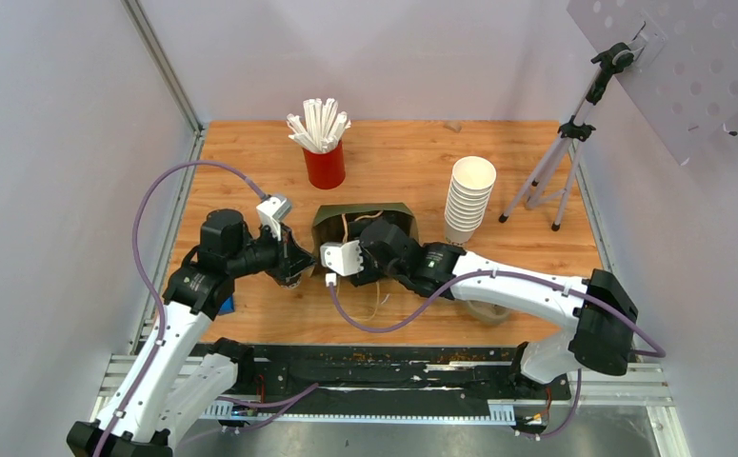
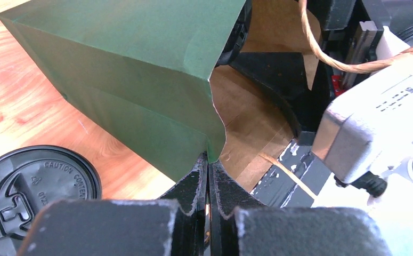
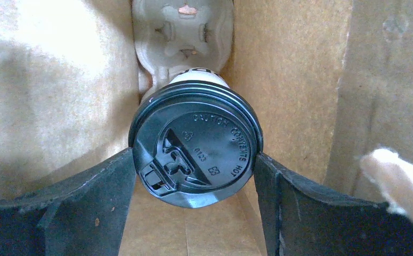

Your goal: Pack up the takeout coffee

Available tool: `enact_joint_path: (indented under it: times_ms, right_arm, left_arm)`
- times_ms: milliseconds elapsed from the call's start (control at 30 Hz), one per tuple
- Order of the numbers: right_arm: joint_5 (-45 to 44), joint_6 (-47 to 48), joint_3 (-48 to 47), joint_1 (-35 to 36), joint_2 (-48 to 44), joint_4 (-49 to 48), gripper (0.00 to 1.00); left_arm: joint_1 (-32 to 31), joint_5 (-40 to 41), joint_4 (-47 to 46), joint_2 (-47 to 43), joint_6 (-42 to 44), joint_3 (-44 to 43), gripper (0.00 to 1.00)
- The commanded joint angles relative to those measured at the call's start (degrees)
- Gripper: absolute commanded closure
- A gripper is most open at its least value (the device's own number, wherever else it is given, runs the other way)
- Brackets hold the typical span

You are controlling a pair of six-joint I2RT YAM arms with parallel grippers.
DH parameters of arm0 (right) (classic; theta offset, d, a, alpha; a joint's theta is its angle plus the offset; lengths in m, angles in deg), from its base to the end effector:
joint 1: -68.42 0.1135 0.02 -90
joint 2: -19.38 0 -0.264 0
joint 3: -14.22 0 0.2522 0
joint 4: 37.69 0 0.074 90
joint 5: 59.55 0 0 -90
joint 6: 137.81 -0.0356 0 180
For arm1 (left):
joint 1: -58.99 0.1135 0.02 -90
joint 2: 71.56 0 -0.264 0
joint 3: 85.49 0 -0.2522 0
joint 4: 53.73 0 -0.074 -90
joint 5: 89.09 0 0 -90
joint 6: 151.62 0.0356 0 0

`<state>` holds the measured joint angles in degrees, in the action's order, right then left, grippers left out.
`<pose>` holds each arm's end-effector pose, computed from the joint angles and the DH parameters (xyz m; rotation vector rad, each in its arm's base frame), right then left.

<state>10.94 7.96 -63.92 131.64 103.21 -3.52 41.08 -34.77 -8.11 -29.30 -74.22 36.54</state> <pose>0.1571 0.2849 0.2820 -1.8309 1.2869 -0.3149 0.1426 -0.0679 0.3080 0.4864 2.0739 -0.9690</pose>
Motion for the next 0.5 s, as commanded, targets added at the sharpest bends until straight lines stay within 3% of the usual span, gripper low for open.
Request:
enact_joint_path:
  times_ms: [0, 300, 467]
  right_arm:
    - [2.9, -1.6, -3.5, -0.1, -3.9, 3.5, 0.25]
    - [6.4, -2.8, -3.1, 0.1, -8.0, 9.5, 0.25]
    - [7.7, -0.9, -3.0, 1.2, -8.6, 11.8, 0.25]
  left_arm:
    - [-0.2, -0.9, -3.3, 0.2, 1.9, -1.0, 0.95]
    - [-0.3, -0.1, -8.1, 0.6, 9.7, -0.6, 0.98]
    - [-0.3, -2.1, -9.3, 1.1, 9.8, -0.4, 0.93]
